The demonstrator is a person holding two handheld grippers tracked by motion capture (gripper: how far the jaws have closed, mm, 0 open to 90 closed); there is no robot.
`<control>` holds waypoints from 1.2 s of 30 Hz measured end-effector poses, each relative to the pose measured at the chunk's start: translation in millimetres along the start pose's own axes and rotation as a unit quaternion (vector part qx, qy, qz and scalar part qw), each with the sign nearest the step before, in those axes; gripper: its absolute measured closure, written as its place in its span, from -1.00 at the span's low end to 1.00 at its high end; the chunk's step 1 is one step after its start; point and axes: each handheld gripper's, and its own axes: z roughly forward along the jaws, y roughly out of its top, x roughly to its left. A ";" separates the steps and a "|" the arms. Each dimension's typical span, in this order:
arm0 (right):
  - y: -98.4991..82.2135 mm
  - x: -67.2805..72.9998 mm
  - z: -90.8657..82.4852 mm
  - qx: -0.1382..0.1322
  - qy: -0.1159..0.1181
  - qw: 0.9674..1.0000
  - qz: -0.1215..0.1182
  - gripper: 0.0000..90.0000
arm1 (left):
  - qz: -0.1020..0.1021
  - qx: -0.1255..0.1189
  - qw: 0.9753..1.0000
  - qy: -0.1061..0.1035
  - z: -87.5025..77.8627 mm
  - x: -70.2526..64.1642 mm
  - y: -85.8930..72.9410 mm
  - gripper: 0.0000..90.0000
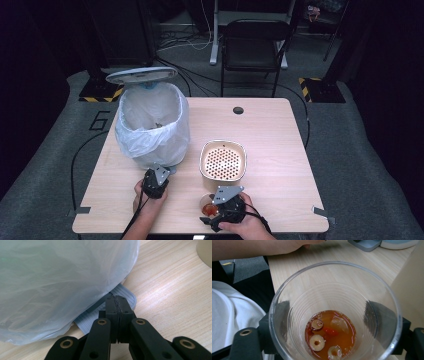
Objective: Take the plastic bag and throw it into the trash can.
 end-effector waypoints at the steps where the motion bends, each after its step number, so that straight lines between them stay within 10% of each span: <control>1: 0.0 0.0 0.0 0.000 0.000 1.000 0.000 -0.51 | 0.000 0.000 1.000 0.000 0.0 0.0 0.0 0.98; 20: -2.6 0.2 -7.0 -0.002 -0.002 1.000 -0.021 -0.28 | -0.002 0.000 1.000 -0.002 0.0 0.4 0.1 0.98; 36: -27.9 -18.0 -53.9 -0.015 -0.051 0.998 0.025 -0.27 | -0.002 -0.002 1.000 0.000 0.3 0.7 0.1 0.98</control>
